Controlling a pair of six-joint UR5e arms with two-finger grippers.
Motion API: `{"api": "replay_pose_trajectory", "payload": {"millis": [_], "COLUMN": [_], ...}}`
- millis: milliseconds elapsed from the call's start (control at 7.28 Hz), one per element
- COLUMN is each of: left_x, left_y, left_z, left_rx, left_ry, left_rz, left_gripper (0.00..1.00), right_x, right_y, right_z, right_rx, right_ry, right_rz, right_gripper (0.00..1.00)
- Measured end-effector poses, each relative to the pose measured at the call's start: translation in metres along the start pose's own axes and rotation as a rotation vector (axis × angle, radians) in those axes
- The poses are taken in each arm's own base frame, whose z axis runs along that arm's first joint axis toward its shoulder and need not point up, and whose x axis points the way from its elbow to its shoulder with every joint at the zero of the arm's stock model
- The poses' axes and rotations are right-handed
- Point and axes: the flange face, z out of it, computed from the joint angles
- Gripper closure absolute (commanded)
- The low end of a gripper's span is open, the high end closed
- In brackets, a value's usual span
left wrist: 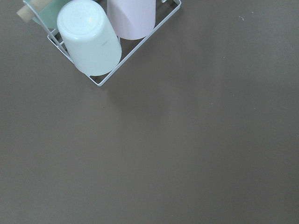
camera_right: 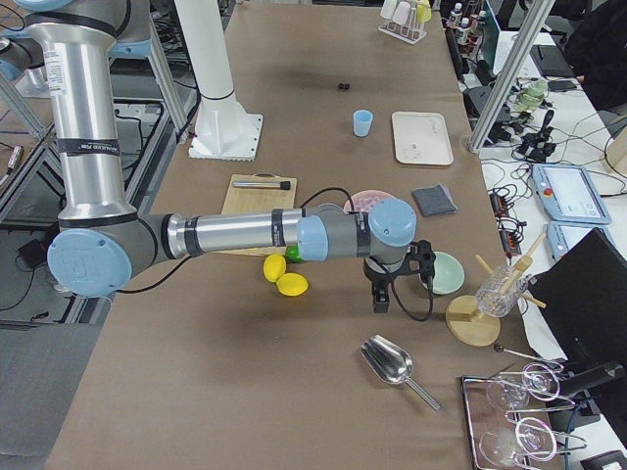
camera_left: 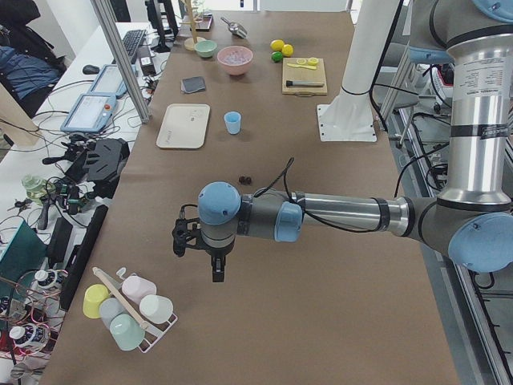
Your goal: Put ice and cherries in cup
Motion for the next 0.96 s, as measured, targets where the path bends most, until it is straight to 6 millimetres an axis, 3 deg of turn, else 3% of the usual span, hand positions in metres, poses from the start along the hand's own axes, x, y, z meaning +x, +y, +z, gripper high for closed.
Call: {"api": "replay_pose_trajectory", "payload": {"millis": [137, 275, 412, 550, 687, 962], "left_x": [0.002, 0.002, 0.001, 0.0, 0.0, -0.001], "left_y": [0.0, -0.001, -0.001, -0.001, -0.001, -0.001], "left_z": [-0.002, -0.002, -0.001, 0.0, 0.0, -0.001], "left_rx": [0.004, 0.004, 0.003, 0.002, 0.002, 0.004], "left_ry": [0.002, 0.0, -0.002, -0.002, -0.003, -0.003], "left_rz": [0.002, 0.002, 0.0, -0.001, -0.002, -0.002], "left_gripper": [0.02, 0.02, 0.02, 0.02, 0.02, 0.02], "right_x": [-0.073, -0.152, -0.22, -0.26, -0.273, -0.273], "right_y": [-0.018, -0.027, -0.024, -0.017, -0.015, -0.018], "right_z": [0.009, 0.031, 0.065, 0.1, 0.125, 0.148], "right_rx": [0.0, -0.01, -0.01, 0.001, 0.011, 0.02], "right_ry": [0.002, 0.022, 0.069, 0.109, 0.124, 0.133], "right_rz": [-0.044, -0.093, -0.177, -0.266, -0.319, -0.342], "right_gripper": [0.01, 0.02, 0.02, 0.06, 0.06, 0.12]}}
